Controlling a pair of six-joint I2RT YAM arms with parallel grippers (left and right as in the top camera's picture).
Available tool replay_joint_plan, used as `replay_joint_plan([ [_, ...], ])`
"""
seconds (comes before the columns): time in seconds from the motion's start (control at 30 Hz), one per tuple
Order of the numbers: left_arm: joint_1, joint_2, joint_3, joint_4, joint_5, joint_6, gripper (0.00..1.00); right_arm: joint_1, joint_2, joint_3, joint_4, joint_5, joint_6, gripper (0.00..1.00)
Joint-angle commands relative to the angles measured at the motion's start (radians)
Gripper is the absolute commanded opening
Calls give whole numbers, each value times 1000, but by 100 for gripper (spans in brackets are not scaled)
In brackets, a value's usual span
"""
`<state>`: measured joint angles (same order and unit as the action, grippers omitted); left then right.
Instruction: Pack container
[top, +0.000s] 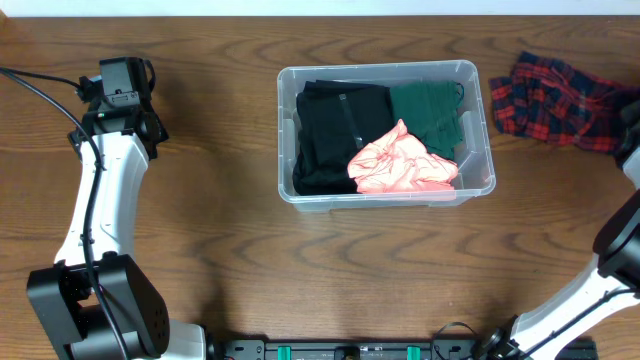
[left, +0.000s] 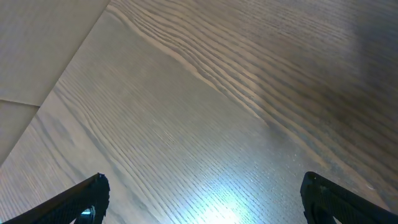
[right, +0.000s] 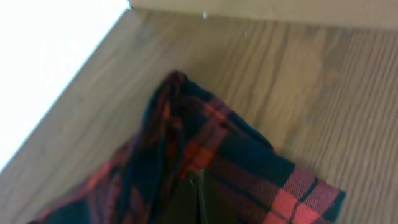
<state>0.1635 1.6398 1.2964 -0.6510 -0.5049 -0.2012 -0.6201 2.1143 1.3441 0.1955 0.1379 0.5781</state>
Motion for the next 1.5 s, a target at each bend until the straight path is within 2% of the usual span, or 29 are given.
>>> replay_joint_plan([
  [0.0,4,-13,14,-3,-16,10,98,-11,42,11,16,-3,20,1],
  [0.13,4,-13,14,-3,-16,10,98,-14,57,11,32,-19,19,1],
  [0.63,4,-13,14,-3,-16,10,98,-14,69,11,-73,8,6,1],
  [0.73,4,-13,14,-3,-16,10,98,-13,70,11,-36,-39,-23,1],
  [0.8,4,-13,14,-3,-16,10,98,-11,70,11,31,-172,-87,1],
  [0.87,4,-13,14,-3,-16,10,98,-8,70,11,82,-259,-90,1],
  [1.03,4,-13,14,-3,-16,10,98,-4,83,11,125,-196,74,1],
  [1.23,4,-13,14,-3,-16,10,98,9,166,11,273,-229,106,1],
  [1.47,4,-13,14,-3,-16,10,98,11,222,12,278,-214,121,1],
])
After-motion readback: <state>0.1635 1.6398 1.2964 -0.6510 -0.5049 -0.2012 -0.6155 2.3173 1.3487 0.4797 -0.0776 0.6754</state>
